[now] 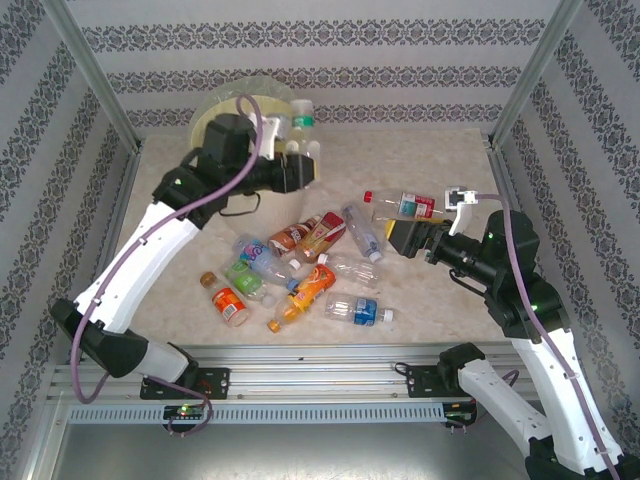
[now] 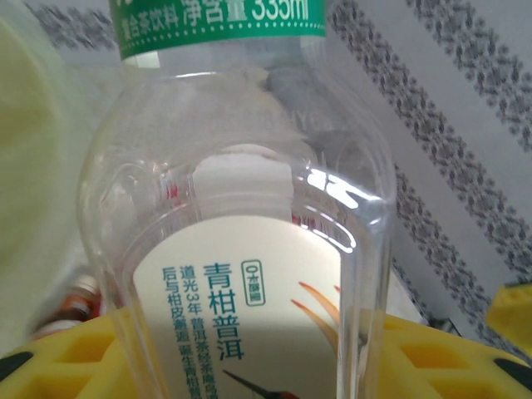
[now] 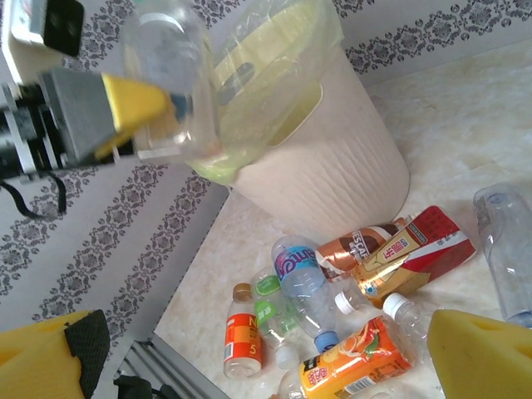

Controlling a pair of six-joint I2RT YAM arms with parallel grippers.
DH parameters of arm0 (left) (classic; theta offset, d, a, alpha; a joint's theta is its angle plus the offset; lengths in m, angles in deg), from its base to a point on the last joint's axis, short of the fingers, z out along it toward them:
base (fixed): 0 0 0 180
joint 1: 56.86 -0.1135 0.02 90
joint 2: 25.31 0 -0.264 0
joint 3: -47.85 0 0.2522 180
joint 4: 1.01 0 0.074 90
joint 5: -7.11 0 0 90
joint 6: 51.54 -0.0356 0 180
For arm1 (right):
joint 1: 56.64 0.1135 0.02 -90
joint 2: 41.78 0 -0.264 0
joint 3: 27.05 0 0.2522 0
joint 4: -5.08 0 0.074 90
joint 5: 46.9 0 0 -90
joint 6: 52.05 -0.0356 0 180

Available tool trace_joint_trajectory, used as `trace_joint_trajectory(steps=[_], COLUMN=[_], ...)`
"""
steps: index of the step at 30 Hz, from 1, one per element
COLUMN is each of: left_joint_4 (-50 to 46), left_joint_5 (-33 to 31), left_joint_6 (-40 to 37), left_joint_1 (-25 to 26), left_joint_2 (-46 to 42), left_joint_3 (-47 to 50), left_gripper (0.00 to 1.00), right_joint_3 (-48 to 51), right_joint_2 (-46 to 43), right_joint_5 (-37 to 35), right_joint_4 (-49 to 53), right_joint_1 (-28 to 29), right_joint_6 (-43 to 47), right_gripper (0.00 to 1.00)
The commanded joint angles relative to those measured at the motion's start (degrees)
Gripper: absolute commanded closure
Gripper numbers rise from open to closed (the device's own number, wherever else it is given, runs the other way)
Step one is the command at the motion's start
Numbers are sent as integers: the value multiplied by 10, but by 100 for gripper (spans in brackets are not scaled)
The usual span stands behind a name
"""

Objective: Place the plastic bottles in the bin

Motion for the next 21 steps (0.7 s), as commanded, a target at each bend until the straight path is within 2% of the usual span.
trace_joint_trajectory(steps=[1, 7, 11, 16, 21], left_joint_4=[-74, -170, -198, -265, -291], left_joint_5=[-19, -90, -121, -152, -158], left_joint_6=[-44, -86, -85, -113, -130], left_joint_1=[-37, -93, -123, -138, -143], left_joint_2=[41, 139, 192, 262, 296], left_joint_3=[-72, -209, -257, -330, -339], left_gripper=[47, 46, 47, 47, 47], right_joint_3=[-7, -5, -4, -1, 7], right_joint_2=[-4, -5, -5, -5, -2], right_joint_5=[15, 15, 20, 15, 6], right_joint_4=[2, 11, 11, 22, 28], right_joint_1=[-2, -3, -2, -2, -2], right_joint_6=[14, 19, 20, 25, 26], right_gripper=[2, 2, 2, 2, 2])
